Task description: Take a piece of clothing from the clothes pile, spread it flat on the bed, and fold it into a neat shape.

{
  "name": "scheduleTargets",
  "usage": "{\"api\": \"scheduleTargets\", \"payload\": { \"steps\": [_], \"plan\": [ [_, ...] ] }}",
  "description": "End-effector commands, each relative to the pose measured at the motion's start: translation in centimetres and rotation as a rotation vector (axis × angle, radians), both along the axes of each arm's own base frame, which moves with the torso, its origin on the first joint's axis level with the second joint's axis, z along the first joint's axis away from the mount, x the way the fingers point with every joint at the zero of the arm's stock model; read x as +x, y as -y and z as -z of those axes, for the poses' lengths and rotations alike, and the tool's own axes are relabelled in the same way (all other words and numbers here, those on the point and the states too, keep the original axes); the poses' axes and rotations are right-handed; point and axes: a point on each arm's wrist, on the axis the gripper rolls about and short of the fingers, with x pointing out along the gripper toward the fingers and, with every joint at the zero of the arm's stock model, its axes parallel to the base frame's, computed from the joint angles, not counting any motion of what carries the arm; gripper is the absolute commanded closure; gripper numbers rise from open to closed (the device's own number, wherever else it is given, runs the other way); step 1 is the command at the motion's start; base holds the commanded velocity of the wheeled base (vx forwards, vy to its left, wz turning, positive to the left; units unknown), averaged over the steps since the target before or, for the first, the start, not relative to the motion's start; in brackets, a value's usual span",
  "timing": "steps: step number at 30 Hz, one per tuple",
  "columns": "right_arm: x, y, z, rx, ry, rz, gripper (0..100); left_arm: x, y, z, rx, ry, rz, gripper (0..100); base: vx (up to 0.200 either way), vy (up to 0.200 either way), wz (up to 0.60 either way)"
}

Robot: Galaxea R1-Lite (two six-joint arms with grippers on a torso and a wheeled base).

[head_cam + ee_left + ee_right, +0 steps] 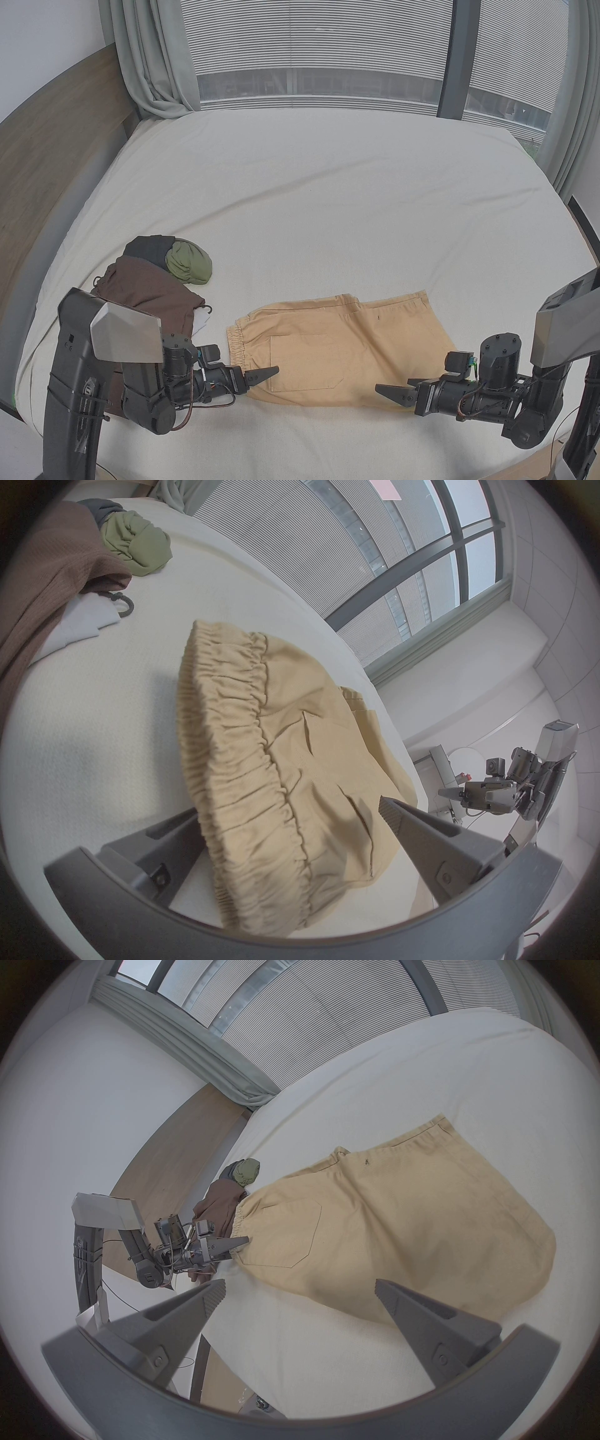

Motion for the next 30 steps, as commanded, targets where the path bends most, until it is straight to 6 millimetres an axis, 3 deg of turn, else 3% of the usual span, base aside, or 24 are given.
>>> {"api": "scheduleTargets", "payload": {
  "steps": [1, 5, 6, 13, 22, 30],
  "plan": [
    [0.0, 0.0, 0.1, -0.001, -0.003, 0.001, 0, 0.0, 0.2, 0.2, 0.008, -0.001, -0.012, 0, 0.000, 0.000, 0.00],
    [0.0, 0.0, 0.1, -0.001, -0.004, 0.001, 0, 0.0, 0.2, 0.2, 0.007, -0.002, -0.013, 0, 0.000, 0.000, 0.00],
    [0.0, 0.0, 0.1, -0.001, -0.004, 0.001, 0, 0.0, 0.2, 0.2, 0.007, -0.002, -0.014, 100, 0.000, 0.000, 0.00],
    [0.2, 0.1, 0.1, -0.001, 0.000, 0.010, 0, -0.3, -0.3, 0.1, 0.013, -0.013, -0.037, 100, 0.000, 0.000, 0.00],
    [1.2, 0.3, 0.8, -0.004, -0.004, 0.038, 0, -1.8, -2.6, -3.0, 0.008, -0.019, -0.086, 100, 0.000, 0.000, 0.00],
    [1.7, 0.7, 1.1, -0.008, -0.010, 0.061, 0, -2.8, -4.1, -3.7, 0.005, -0.047, -0.110, 100, 0.000, 0.000, 0.00]
  ]
}}
